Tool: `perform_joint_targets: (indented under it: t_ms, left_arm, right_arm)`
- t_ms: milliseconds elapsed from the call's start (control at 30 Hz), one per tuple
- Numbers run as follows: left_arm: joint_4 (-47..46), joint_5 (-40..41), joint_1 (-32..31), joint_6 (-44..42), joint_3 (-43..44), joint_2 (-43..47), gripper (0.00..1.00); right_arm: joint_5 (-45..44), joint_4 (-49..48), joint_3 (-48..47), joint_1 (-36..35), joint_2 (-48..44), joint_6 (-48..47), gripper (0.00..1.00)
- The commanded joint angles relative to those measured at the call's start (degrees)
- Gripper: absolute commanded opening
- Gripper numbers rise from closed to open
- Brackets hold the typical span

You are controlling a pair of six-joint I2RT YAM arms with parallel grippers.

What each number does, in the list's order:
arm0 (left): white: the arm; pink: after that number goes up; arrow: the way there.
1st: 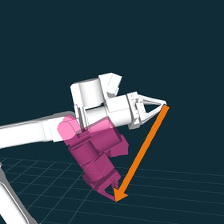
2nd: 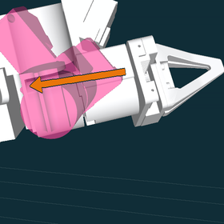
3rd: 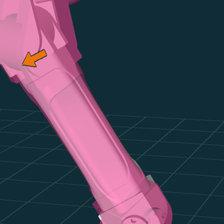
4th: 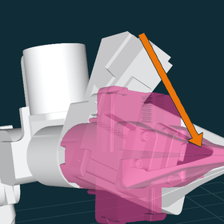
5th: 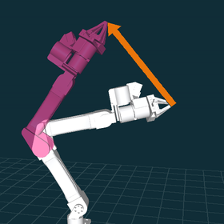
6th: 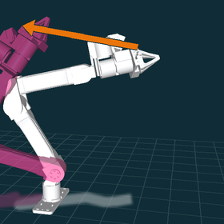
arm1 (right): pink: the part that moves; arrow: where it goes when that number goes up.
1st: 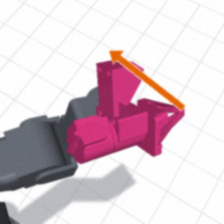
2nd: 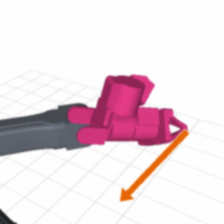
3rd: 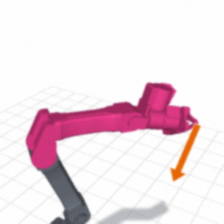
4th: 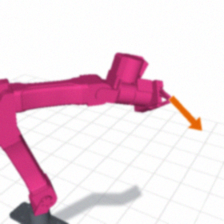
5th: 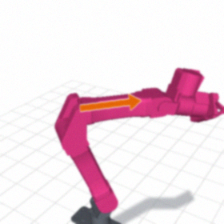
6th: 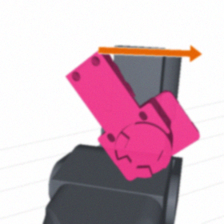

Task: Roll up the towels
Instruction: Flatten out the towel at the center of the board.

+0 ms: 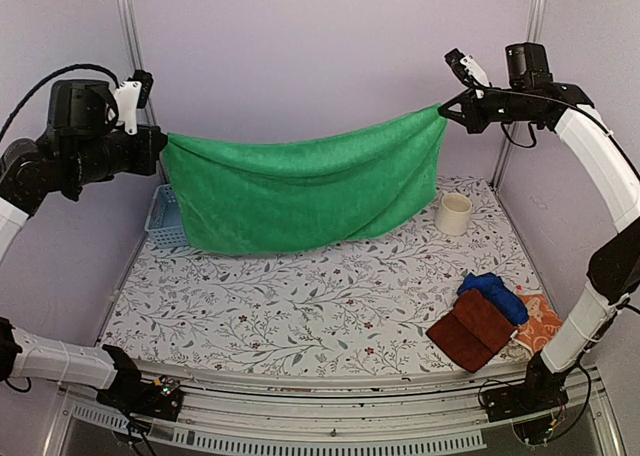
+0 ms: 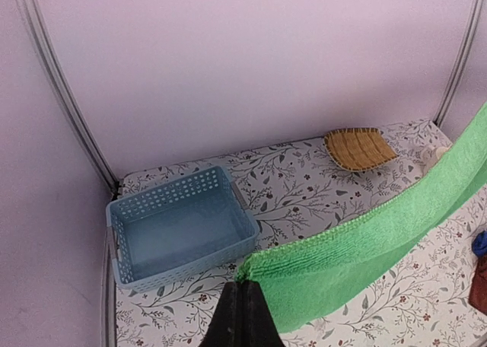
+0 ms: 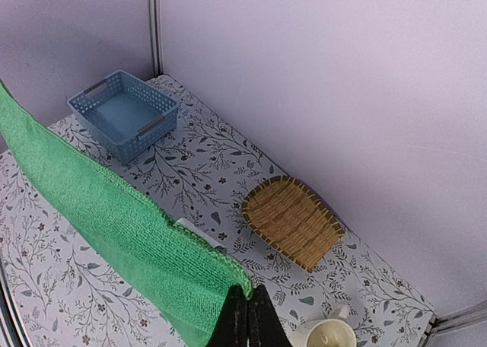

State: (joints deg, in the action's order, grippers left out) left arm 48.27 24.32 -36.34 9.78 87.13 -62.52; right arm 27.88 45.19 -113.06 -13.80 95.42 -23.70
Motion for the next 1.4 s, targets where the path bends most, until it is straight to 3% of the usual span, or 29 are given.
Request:
perform_joint_targets:
  t_ms: [0,133,367,533,667,800,900,1033,1167,1200,1267,1367]
  left_arm:
    - [5.9,1.5,0.7,-1.0,5.0,1.6,0.00]
    - [6.0,-5.0,0.7,3.0,3.0,7.0,0.00]
    - [0.3,-18.7,0.6,9.8,-19.1,21.9,0.00]
    - [0.0,-27.5,0.6,14.6,-25.2,30.9,0.00]
    - [1.4,-26.6,0.6,15.2,-22.6,32.1,0.00]
    - [1.0,-24.1,0.6,15.2,-24.5,27.3,0.00]
    - [-0.9,-16.9,0.6,16.2,-28.8,22.8,0.00]
    - [-7.8,-6.9,1.7,16.6,-35.3,13.6,0.00]
    - [-13.9,-0.7,8.1,17.7,-35.0,-1.8,0.00]
    - [-15.6,-0.5,10.2,17.3,-34.3,-4.9,0.00]
    - [-18.7,-1.7,15.0,16.8,-32.9,-9.6,0.00]
    - [-20.2,-4.1,17.5,15.2,-30.3,-13.2,0.00]
  right_arm:
    - [1.3,0.3,0.8,0.3,-6.3,1.8,0.02]
    - [5.6,-1.1,12.0,0.3,-16.0,1.6,0.03]
    - [13.2,-4.7,41.5,0.4,-37.5,-2.1,0.03]
    - [24.0,8.8,46.1,0.5,-44.6,-12.4,0.03]
    - [25.3,6.1,46.2,0.7,-44.5,-13.0,0.03]
    - [21.6,-2.8,47.1,0.8,-40.4,-8.6,0.03]
    - [15.9,-10.6,49.1,0.7,-33.6,-5.4,0.04]
    - [8.3,-18.5,47.8,0.7,-17.8,-1.6,0.07]
    - [2.3,-21.5,35.9,0.6,2.7,2.3,0.12]
    - [1.9,-20.8,31.9,0.6,6.6,3.2,0.14]
    - [0.2,-19.9,25.0,0.6,11.9,4.8,0.28]
    - [-2.2,-17.3,19.3,0.6,14.5,6.6,0.39]
